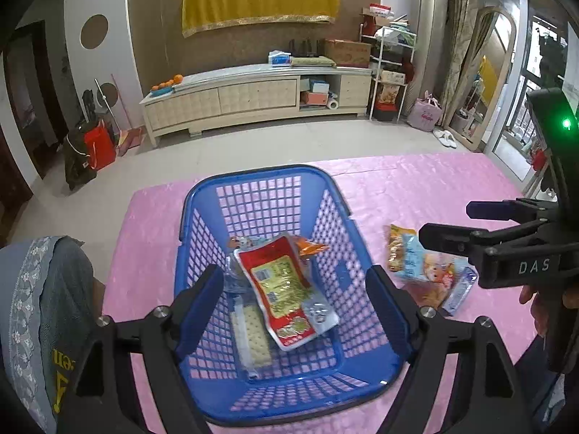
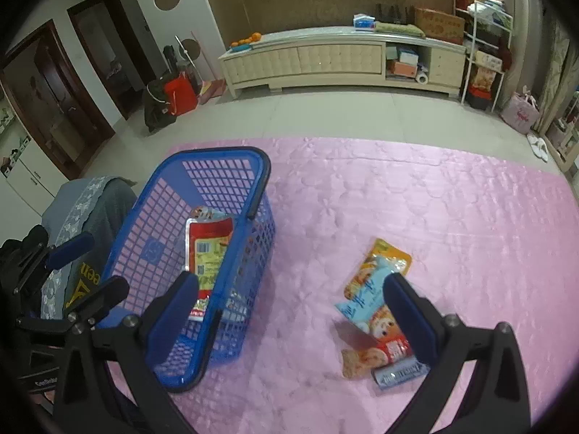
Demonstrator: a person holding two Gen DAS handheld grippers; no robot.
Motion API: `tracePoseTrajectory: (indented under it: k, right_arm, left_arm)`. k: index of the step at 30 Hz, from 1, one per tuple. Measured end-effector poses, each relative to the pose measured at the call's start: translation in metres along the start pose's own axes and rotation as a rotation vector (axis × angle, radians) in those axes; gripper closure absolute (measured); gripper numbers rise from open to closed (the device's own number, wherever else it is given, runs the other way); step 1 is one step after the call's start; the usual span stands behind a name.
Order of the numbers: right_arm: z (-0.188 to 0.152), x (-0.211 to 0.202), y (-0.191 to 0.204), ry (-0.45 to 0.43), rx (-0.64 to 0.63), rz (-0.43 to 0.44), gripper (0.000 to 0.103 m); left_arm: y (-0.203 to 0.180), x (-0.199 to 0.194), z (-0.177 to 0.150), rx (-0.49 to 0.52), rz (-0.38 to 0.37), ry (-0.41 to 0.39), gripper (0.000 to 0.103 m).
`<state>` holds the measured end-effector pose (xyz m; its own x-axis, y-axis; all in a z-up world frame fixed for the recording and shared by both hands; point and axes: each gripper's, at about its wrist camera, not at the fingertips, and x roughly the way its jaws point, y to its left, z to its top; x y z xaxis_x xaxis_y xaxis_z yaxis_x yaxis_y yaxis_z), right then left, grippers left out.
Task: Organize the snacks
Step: 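Move both tools back to the pile and grasp the red stick snack with left tool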
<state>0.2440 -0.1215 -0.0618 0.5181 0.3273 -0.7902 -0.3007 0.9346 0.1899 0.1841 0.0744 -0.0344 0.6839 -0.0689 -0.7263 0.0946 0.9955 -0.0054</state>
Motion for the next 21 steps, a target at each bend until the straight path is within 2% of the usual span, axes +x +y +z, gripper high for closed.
tracePoseTrajectory:
  k: [10,21]
  right_arm:
    - [-0.026,-0.042,-0.015,-0.039,-0.024,-0.037,0.0]
    - [-0.055,-0.08,-0.039,-0.087,-0.062,-0.1,0.0]
  left_arm:
    - [-0.036,-0.025,-0.005,-0.007,-0.056,-0.018,0.022]
    - [-0.09,-0.039,-0.01,0.062,-0.101,-0.035,0.022]
